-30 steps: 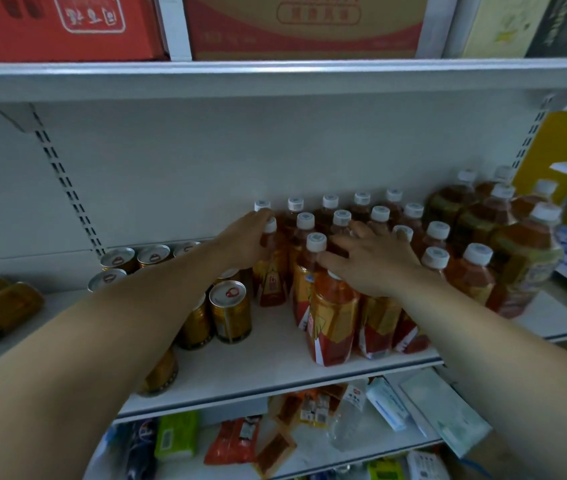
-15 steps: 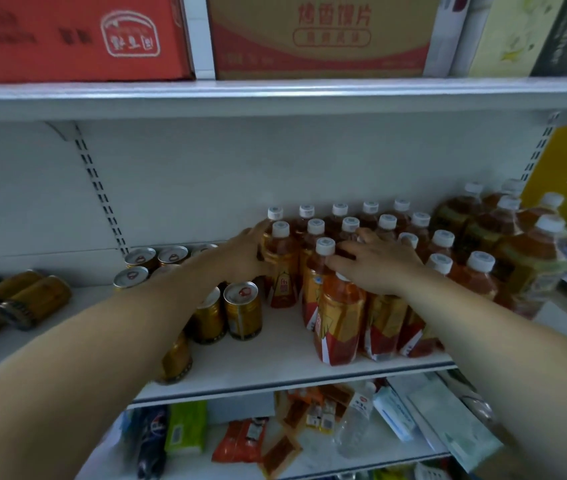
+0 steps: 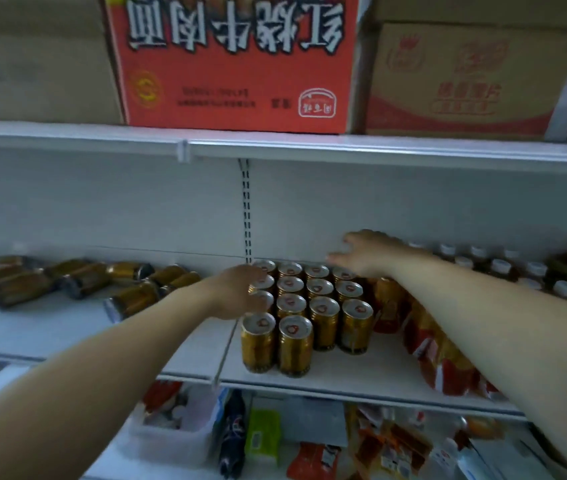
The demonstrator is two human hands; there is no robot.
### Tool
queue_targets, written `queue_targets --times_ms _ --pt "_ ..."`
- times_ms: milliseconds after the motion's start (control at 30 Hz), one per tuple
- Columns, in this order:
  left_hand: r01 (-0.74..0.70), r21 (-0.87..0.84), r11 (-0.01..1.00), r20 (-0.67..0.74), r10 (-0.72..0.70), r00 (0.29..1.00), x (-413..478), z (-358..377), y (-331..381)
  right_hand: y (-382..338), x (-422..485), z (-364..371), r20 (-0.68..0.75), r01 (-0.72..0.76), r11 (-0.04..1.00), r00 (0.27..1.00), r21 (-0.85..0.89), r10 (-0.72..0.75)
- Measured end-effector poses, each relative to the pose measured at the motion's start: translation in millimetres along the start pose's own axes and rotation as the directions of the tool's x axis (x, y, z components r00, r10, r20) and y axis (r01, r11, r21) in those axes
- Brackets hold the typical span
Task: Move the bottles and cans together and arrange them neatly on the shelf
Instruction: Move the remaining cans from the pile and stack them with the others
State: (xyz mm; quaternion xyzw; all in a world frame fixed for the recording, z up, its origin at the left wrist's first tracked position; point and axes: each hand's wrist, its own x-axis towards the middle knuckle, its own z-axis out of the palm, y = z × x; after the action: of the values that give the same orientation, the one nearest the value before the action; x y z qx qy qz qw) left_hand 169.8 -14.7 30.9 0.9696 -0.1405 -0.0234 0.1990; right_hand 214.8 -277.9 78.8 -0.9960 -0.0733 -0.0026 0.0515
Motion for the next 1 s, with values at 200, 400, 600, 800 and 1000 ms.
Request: queue_targets --times_ms 200,400,600,800,1000 --pt "0.095 0.138 0.986 -0.040 -0.090 0.995 -89 -52 -121 -180 36 23 0.024 0.200 0.980 0.980 -0.021 -0.200" --pt "0.329 0.091 0.940 -0.071 -0.323 0.944 -165 -89 -239 -341 57 47 0.079 0.344 0.938 0.937 -0.050 -0.339" --pt "0.503 0.047 0.863 -0.099 -0.497 0.862 -205 -116 -336 -462 94 59 0.090 0.465 0.884 0.884 -0.049 -0.459" --pt "0.603 -0.028 0.797 -0.128 -0.601 0.789 -197 -140 -424 -551 159 92 0.120 0.528 0.848 0.845 -0.035 -0.521" --pt "0.666 -0.057 0.744 -0.146 -0.666 0.731 -165 -168 -508 -628 232 126 0.188 0.554 0.832 0.815 0.019 -0.547"
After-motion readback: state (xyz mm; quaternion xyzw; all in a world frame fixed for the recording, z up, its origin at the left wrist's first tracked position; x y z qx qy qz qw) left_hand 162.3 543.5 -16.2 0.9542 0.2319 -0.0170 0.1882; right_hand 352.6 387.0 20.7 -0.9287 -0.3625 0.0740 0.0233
